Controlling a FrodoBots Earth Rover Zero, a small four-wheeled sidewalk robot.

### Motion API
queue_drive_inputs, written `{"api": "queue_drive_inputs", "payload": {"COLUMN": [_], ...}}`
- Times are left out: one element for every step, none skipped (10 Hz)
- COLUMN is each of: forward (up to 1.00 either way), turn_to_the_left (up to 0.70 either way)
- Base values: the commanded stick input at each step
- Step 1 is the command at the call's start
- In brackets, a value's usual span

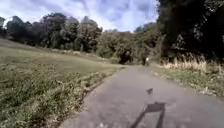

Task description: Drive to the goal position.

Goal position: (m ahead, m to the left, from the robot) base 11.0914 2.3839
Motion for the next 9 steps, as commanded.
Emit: {"api": "queue_drive_inputs", "payload": {"forward": [0.7, 0.7, 0.7, 0.7, 0.7, 0.7, 0.7, 0.7, 0.7], "turn_to_the_left": [0.02, 0.0, 0.0, -0.01, -0.02, -0.05, -0.09, -0.12, -0.14]}}
